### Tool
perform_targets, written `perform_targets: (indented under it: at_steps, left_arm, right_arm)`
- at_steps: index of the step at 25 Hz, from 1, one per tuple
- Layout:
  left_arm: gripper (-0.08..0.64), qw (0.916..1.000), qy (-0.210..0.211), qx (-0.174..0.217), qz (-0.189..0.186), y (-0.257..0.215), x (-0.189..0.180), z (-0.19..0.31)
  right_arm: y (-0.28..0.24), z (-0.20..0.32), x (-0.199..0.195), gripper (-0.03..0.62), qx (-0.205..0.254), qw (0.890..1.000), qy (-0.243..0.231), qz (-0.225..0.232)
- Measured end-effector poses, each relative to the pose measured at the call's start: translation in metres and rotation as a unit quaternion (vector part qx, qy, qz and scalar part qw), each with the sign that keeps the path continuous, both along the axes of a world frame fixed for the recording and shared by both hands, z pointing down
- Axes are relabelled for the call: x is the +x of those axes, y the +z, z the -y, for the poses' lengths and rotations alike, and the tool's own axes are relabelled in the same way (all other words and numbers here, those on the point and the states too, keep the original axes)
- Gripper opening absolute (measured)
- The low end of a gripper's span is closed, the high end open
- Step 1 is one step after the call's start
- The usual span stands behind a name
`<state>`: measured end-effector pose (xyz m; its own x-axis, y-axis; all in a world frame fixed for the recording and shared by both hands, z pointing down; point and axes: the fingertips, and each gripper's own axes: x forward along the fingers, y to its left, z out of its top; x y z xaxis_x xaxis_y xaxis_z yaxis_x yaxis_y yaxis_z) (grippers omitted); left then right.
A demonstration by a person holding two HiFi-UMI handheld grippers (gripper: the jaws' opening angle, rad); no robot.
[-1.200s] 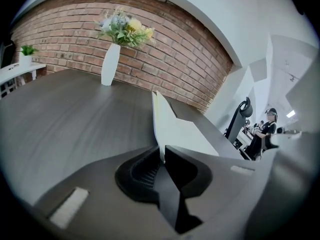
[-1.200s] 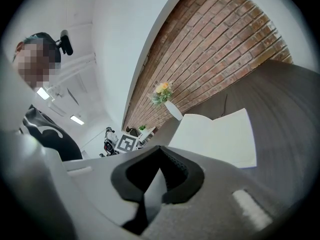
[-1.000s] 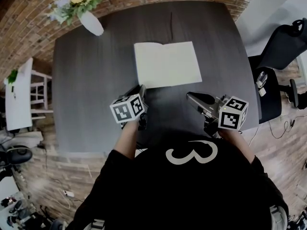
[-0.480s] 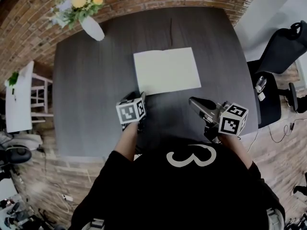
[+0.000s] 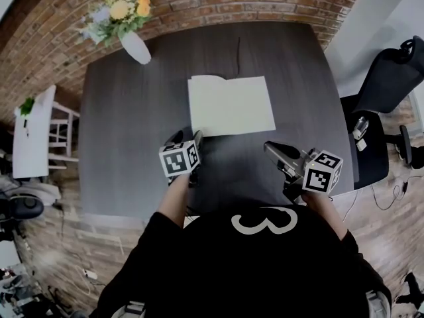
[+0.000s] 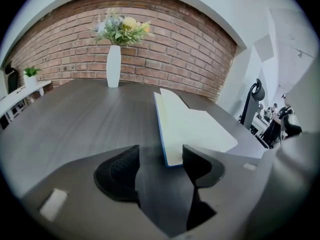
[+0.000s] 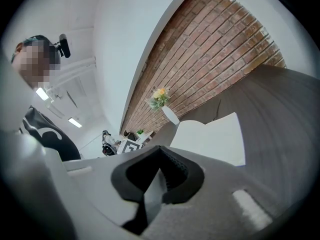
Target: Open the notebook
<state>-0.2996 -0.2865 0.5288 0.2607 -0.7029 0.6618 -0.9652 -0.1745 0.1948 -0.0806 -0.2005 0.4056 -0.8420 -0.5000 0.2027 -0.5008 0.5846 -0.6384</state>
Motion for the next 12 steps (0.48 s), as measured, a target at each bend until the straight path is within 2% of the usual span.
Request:
perform_targets:
  at_steps: [7, 12]
  left_arm:
    - [0.272, 0.9988, -0.007, 0.033, -0.036, -0.03, 0.015, -0.002]
    - [0.216, 0.9977, -0.015, 0.055, -0.037, -0.047, 0.022, -0.005]
  right_arm:
    - [-0.012, -0.006, 0.023, 0.002, 0.002, 1.0, 0.003, 0.004]
    - [-0.02, -0.015, 0.037, 0.002, 0.009, 1.0, 0.004, 0.001]
